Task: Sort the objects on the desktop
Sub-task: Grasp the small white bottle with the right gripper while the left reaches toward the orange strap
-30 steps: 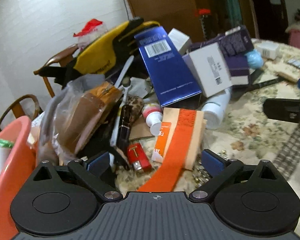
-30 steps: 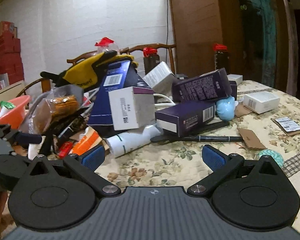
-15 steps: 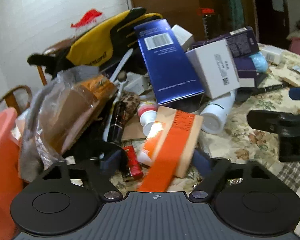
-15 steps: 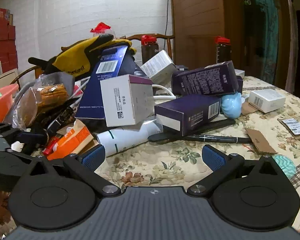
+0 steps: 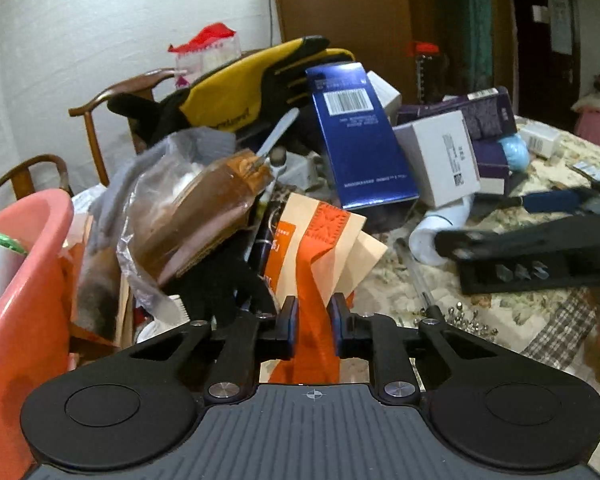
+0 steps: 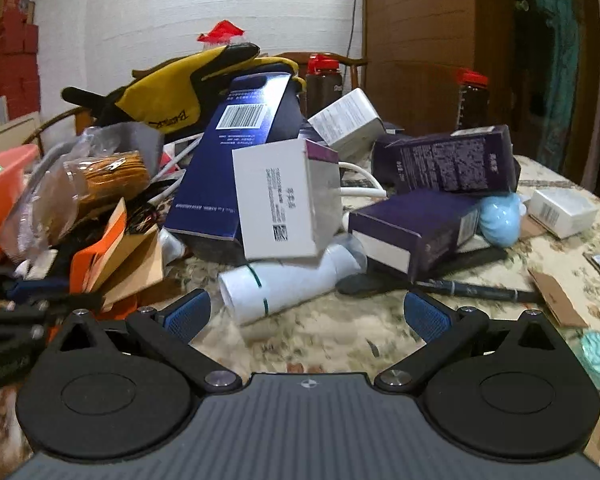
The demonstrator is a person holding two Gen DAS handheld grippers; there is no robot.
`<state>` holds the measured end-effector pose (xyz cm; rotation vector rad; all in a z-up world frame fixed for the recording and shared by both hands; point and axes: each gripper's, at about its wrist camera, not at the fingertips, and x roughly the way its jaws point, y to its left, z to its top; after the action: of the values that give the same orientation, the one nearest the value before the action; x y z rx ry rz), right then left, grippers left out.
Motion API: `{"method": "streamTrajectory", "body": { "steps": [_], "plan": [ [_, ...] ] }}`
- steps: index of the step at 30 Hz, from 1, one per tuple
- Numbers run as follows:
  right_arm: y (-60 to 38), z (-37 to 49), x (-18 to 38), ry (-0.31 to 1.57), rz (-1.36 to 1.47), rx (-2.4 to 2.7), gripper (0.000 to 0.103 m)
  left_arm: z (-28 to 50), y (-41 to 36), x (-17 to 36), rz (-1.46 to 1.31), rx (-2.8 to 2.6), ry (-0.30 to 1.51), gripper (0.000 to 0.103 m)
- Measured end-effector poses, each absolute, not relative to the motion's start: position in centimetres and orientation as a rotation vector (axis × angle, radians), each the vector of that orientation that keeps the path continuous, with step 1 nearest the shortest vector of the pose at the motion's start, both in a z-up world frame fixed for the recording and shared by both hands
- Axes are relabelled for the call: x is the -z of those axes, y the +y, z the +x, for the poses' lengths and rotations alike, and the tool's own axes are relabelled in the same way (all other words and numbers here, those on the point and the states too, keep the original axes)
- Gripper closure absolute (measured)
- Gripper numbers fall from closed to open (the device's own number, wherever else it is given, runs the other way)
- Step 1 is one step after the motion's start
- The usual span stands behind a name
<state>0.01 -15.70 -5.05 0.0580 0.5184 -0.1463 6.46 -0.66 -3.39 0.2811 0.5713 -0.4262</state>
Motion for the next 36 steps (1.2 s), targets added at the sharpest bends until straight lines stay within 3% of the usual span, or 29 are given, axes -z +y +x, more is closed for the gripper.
{"method": "streamTrajectory", "body": {
  "steps": [3, 13, 15, 17, 21, 23, 25, 31, 35, 36],
  "plan": [
    [-15.4, 1.6, 5.1, 0.535, 0.081, 0.159, 0.000, 6.8, -0.6, 3.7, 0.300, 0.416, 0.580, 0.071],
    [-15.6, 5.8, 6.6, 0.656, 0.185, 0.236, 0.000, 7.3, -0.5, 4.2, 0.289, 0.410, 0.606, 0.064],
    [-15.9, 5.5, 6.5, 0.647, 0.190, 0.229, 0.003, 7.4, -0.6, 4.3, 0.293, 0.407, 0.609, 0.054],
    [-16.1, 4.9, 6.4, 0.635, 0.192, 0.217, 0.014, 7.5, -0.5, 4.4, 0.292, 0.398, 0.611, 0.040],
    [-16.8, 3.2, 6.1, 0.626, 0.192, 0.157, 0.035, 7.5, -0.5, 4.4, 0.292, 0.394, 0.614, 0.040],
    [-17.2, 2.2, 5.8, 0.627, 0.197, 0.130, 0.051, 7.5, -0.4, 4.4, 0.288, 0.400, 0.618, 0.039],
    [-17.7, 0.9, 5.7, 0.627, 0.198, 0.111, 0.054, 7.4, -0.4, 4.3, 0.287, 0.409, 0.619, 0.039],
    [-20.1, -3.4, 5.8, 0.621, 0.204, 0.107, 0.052, 7.4, -0.2, 4.0, 0.265, 0.428, 0.631, 0.038],
    [-20.1, -4.9, 5.2, 0.596, 0.209, 0.111, 0.028, 7.3, 0.0, 3.7, 0.257, 0.434, 0.615, 0.037],
    [-20.3, -4.9, 4.9, 0.577, 0.217, 0.116, 0.026, 7.2, 0.0, 3.7, 0.260, 0.433, 0.606, 0.033]
  ]
}}
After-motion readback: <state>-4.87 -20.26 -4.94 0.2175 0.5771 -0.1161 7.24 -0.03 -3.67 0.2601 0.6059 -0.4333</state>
